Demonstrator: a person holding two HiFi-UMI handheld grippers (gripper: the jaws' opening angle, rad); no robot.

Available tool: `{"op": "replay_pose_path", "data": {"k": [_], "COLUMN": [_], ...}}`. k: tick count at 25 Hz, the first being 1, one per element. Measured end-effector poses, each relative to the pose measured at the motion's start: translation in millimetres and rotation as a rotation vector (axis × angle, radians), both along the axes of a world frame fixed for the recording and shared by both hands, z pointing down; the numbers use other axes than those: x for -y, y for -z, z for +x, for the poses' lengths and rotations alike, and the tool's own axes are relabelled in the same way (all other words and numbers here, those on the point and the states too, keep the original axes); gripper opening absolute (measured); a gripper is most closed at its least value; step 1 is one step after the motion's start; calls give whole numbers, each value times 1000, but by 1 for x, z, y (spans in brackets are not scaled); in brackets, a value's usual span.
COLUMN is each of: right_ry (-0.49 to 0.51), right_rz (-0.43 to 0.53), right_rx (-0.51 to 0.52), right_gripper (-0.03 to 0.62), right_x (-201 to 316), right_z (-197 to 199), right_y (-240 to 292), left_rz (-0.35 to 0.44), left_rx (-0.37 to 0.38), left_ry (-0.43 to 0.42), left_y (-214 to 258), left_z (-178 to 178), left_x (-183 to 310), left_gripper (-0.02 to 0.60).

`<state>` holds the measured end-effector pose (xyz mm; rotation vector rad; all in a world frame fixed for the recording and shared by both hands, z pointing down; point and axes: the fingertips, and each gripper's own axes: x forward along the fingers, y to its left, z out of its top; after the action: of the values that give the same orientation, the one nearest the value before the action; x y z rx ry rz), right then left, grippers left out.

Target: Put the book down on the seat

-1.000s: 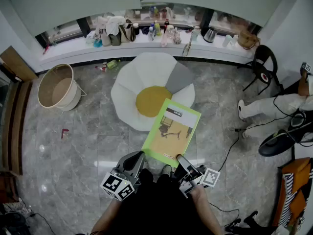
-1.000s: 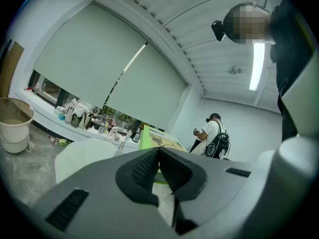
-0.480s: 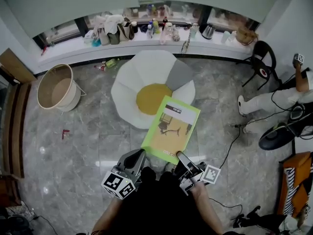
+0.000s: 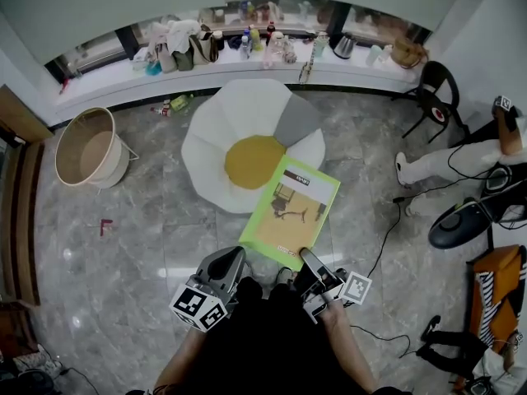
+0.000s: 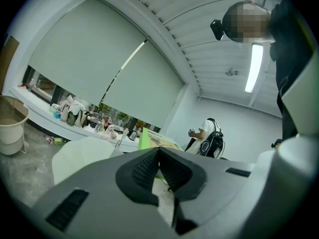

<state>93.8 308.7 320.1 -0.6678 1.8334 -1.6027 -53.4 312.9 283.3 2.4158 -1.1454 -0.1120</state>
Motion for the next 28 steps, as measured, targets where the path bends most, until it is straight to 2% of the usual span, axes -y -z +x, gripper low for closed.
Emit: {"op": "replay_pose_path", "data": {"k": [7, 14, 22, 28], "right_ry": [-32, -68, -109, -107], "right_rz": [-23, -26, -47, -39], "right_rx": [-20, -32, -41, -46], "right_gripper": [155, 155, 155, 155], "right_x": [9, 21, 39, 43], "right_z": [-16, -25, -22, -18], "right_y": [-4, -4, -7, -15], "left_rz": [5, 18, -10, 7], "left_rx": [14, 66, 80, 95], "left_ry": [-50, -91, -76, -59], "left_y": [-1, -5, -15, -20], "left_z": [-15, -27, -38, -37], "left_x": [12, 20, 33, 36], "left_gripper": [12, 12, 12, 12]}}
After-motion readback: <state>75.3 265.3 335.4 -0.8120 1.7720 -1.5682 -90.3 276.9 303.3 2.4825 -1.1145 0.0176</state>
